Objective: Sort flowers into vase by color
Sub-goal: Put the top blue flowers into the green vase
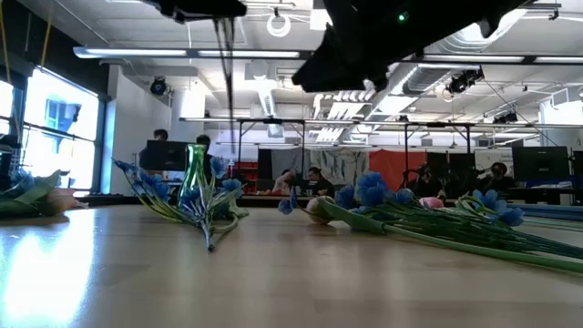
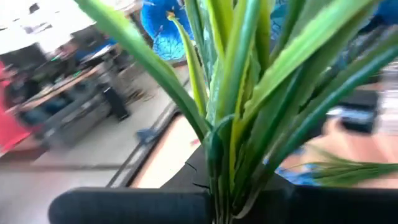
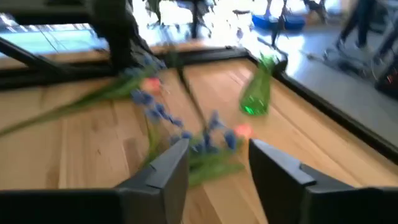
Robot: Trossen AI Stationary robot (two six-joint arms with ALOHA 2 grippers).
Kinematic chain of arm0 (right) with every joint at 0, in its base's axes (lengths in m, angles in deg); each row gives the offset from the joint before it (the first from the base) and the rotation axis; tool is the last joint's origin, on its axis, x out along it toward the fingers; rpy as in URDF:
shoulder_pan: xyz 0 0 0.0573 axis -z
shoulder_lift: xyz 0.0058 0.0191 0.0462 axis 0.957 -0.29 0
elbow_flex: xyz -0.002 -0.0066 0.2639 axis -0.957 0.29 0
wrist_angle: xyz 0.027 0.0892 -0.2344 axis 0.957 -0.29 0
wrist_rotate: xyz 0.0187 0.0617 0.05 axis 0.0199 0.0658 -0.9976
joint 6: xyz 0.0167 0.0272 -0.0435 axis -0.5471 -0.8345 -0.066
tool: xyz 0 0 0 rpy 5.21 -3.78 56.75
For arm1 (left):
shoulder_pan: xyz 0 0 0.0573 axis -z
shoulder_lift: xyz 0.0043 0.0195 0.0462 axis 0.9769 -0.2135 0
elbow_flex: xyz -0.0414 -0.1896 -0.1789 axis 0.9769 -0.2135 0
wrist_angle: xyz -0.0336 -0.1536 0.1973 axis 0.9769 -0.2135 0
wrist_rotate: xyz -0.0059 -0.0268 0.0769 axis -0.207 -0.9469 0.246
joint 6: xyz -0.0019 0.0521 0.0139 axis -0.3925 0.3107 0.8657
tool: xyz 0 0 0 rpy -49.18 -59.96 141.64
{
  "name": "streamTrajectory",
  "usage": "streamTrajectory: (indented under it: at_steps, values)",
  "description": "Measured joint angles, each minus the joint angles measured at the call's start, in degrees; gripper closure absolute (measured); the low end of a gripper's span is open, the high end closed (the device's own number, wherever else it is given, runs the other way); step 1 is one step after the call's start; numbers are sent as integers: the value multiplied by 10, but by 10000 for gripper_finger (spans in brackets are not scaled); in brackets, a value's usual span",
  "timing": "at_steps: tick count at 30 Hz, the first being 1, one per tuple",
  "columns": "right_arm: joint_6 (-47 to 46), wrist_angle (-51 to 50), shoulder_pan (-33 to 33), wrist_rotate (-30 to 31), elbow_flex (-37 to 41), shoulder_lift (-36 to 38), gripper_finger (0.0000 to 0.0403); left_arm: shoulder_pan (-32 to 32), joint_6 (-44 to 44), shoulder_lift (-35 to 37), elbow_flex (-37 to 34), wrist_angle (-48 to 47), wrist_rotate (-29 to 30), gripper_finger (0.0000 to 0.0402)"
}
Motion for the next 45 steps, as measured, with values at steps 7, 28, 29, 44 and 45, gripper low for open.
streamTrajectory:
  at_steps: [7, 28, 29, 44, 45]
  values:
    - [-25, 4, 0, -1, 0, -19, 207, -119, -39, 160, 0, -146, 1, 400]
    - [-3, 94, 0, -10, 0, -63, 206, -559, -115, 161, 0, -150, -338, 401]
    - [-3, 93, 0, -10, 0, -63, 206, -562, -115, 160, 0, -148, -346, 401]
    - [-9, 93, 0, -10, 0, -63, 206, -564, -129, 114, 0, -159, -366, 381]
    - [-9, 93, 0, -10, 0, -63, 206, -564, -128, 108, 0, -160, -366, 373]
